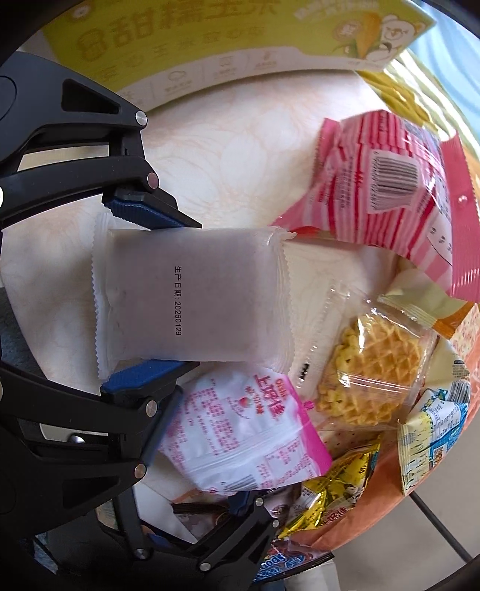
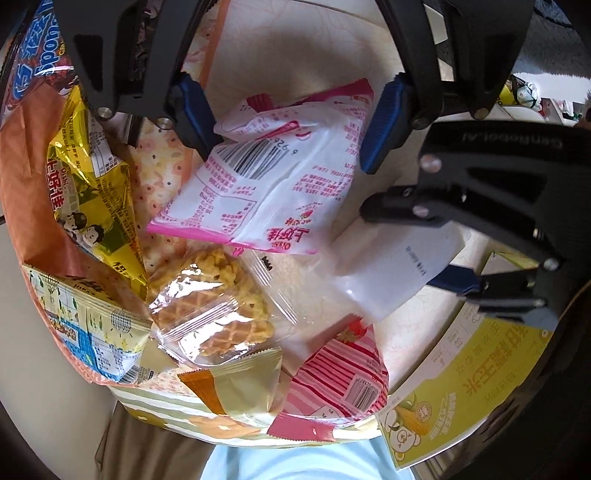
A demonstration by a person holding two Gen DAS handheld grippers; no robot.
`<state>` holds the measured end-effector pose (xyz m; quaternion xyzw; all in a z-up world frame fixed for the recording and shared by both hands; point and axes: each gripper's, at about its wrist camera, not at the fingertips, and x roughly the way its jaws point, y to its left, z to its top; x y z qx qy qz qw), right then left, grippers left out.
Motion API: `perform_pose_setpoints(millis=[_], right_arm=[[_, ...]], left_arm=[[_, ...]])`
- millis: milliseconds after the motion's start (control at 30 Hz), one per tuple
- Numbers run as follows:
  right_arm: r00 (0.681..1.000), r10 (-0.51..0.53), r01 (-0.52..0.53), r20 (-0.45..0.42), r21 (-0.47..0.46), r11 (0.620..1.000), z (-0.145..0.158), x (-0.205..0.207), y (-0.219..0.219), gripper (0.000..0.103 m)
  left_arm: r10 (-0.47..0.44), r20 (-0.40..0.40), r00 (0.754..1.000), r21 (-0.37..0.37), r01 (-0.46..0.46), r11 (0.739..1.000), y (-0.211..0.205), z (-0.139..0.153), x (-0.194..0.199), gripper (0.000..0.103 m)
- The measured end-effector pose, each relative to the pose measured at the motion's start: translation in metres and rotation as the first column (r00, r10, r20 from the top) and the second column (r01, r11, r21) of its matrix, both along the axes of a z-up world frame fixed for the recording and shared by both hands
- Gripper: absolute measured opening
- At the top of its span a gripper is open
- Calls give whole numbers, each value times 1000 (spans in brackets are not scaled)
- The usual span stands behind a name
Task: Organize snacks
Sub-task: 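Grasp the white square packet with the left gripper while the right gripper grasps the pink-white cake bag, then lift both held packets and carry them over the cardboard box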
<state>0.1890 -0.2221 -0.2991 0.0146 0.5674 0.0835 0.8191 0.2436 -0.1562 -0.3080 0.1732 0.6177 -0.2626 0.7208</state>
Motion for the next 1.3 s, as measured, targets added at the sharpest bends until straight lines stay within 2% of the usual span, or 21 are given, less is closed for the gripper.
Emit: perform_pose_setpoints(millis=[200, 300, 433, 567, 667, 767, 900, 1000, 1133, 1300], right_arm=[[1000, 1, -1, 11, 5, 1000, 5, -5, -4, 53], [999, 10, -10, 38, -1, 1000, 17, -14, -8, 52], [998, 6, -6, 70, -3, 1000, 36, -22, -14, 52], [992, 33, -31, 120, -24, 999, 66, -26, -20, 52], [983, 72, -61, 168, -70, 996, 91, -21, -21, 52], [974, 89, -79, 206, -56, 995, 117, -11, -22, 52], [953, 129, -119, 275, -52, 992, 150, -2, -11, 52], [935, 152, -146, 322, -44, 988, 175, 4, 10, 52], [916, 169, -180, 364, -3, 984, 196, 19, 48, 52], [910, 175, -194, 376, 11, 981, 209, 42, 101, 52]], left_arm=[[43, 12, 999, -3, -43, 999, 13, 10, -15, 60], [64, 17, 998, -25, -64, 998, 16, 22, -18, 60], [94, 60, 994, -41, -91, 995, 21, 47, -22, 60], [167, 84, 982, -101, -159, 982, 29, 81, -22, 60], [226, 110, 968, -136, -210, 968, 37, 108, -14, 60], [275, 153, 949, -172, -248, 953, 52, 139, -7, 60], [341, 220, 914, -198, -300, 933, 94, 179, -4, 60], [385, 261, 885, -209, -337, 918, 129, 198, 3, 60], [432, 287, 855, -227, -377, 898, 182, 212, 16, 60], [459, 290, 840, -226, -406, 886, 233, 205, 35, 60]])
